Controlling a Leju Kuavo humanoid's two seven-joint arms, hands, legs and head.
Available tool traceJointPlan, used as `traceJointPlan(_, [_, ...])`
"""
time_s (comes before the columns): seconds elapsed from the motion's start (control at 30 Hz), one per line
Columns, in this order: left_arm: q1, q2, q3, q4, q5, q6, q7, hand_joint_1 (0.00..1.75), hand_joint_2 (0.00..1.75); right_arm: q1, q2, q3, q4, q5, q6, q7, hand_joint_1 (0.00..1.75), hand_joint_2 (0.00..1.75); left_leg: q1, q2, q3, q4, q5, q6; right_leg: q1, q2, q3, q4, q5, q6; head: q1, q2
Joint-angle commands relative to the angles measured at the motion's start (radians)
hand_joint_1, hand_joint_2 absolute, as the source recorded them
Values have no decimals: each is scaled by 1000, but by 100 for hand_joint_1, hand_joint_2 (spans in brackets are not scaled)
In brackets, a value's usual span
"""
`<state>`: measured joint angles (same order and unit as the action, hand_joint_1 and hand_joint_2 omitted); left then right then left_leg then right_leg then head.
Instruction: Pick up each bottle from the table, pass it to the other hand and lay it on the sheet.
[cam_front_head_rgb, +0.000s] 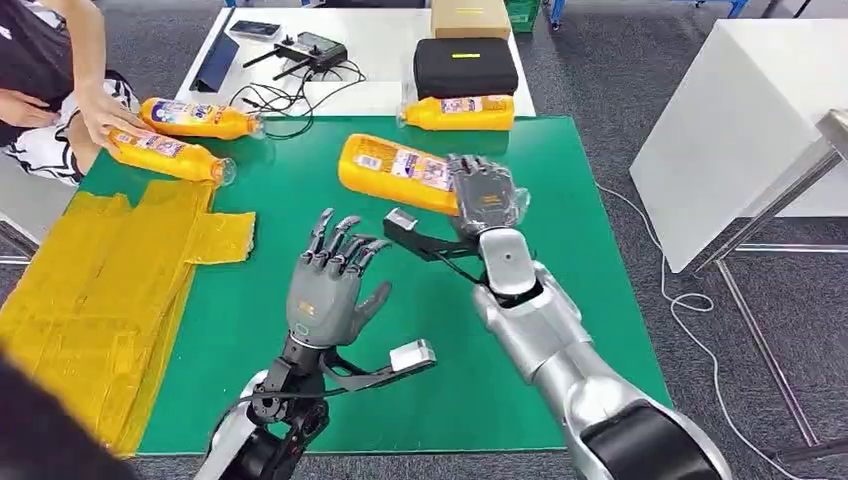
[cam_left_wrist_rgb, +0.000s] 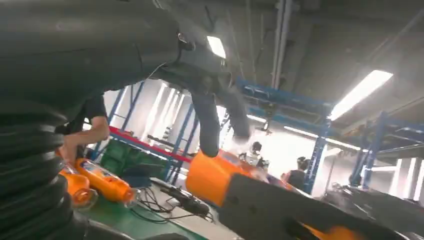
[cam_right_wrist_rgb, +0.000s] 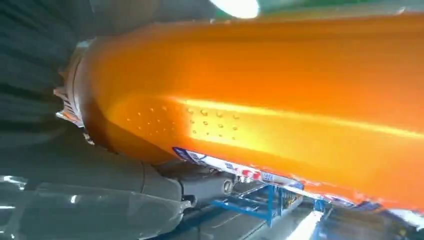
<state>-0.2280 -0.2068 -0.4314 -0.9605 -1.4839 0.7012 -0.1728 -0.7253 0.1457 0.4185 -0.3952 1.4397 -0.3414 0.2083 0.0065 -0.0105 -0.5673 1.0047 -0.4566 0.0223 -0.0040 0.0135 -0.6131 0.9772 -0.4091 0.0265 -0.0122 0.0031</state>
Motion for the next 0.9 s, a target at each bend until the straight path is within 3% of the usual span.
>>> traceJointPlan(0.03, [-11, 3, 59, 65, 1, -3, -2, 0, 175, -34, -31, 1, 57, 31, 47, 7, 175, 175, 0, 0, 6, -1, -2, -1, 1, -1, 5, -1, -2, 0, 0, 0])
traceJointPlan(0.4, [1, -10, 91, 65, 6, -3, -5, 0, 175, -19, -41, -4, 72, 34, 78, -7, 175, 175, 0, 1, 6, -1, -2, -1, 1, -1, 6, -1, -2, 0, 0, 0])
traceJointPlan(0.73, [3, -15, 103, 82, 9, -3, -17, 0, 175, 25, 41, -23, 1, -67, 80, -247, 175, 175, 0, 4, 10, -2, -4, -2, 1, 1, 8, -1, -3, -1, 0, 0])
traceJointPlan(0.9, [12, -14, 104, 78, 5, -3, -16, 0, 175, 47, 56, 0, -44, -73, 78, -280, 175, 175, -1, 3, 3, -1, -1, -1, 1, 1, 2, -1, -1, 0, 0, 0])
